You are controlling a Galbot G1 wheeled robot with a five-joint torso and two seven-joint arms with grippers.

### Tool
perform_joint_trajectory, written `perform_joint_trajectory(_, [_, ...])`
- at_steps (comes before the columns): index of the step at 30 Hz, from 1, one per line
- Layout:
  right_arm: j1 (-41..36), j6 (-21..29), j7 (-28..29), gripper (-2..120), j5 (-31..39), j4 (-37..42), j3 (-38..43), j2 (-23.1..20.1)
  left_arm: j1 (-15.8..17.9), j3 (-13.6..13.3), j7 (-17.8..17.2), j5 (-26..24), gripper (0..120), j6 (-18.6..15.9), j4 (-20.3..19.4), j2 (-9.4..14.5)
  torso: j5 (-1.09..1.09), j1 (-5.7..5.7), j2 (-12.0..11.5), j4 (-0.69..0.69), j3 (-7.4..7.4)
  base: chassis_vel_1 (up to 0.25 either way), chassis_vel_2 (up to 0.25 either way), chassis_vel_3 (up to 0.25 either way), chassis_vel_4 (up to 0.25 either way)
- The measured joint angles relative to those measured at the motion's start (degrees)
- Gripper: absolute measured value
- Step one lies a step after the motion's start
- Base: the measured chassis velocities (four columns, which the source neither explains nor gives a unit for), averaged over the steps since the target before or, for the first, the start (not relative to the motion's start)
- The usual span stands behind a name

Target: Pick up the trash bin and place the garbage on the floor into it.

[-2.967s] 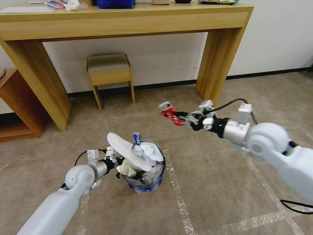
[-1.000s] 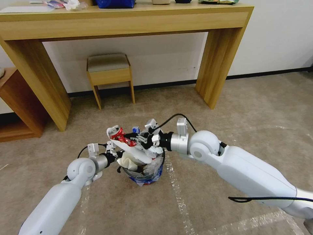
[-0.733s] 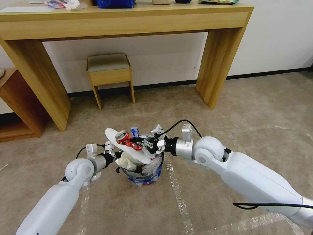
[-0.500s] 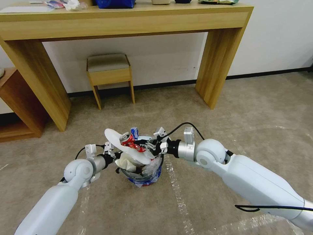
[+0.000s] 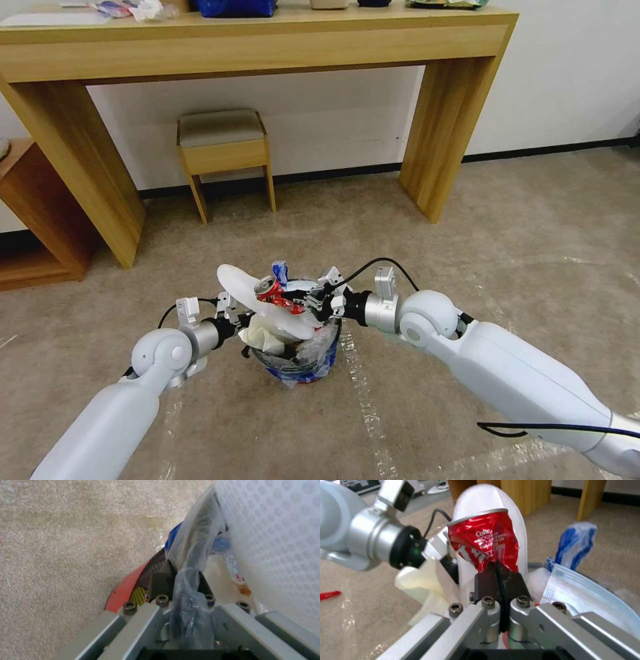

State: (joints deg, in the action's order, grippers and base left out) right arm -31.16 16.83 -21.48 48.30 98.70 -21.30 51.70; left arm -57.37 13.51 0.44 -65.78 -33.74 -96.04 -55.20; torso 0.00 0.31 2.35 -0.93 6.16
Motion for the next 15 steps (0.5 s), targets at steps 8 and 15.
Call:
perform_joint_trajectory(8, [-0.32,-0.48,-0.47,0,-1.53,-2.40,-0.51,0.43,0.18,0.27,-0.25,-1.02,1,-0.01,-0.43,-0.15,0.00,0.00,0.00,0.00,0.00,0.000,0.000,0.000,0.000])
perform_joint_trajectory(15, [-1.11,-1.10,-0.54,0,-2.65,-4.02,-0.17,0.47,0.26,0.39,-0.40,-1.17,1,-0.02,-0.39,-0.23,0.00,0.00,0.00,0.00,0.00,0.000,0.000,0.000,0.000])
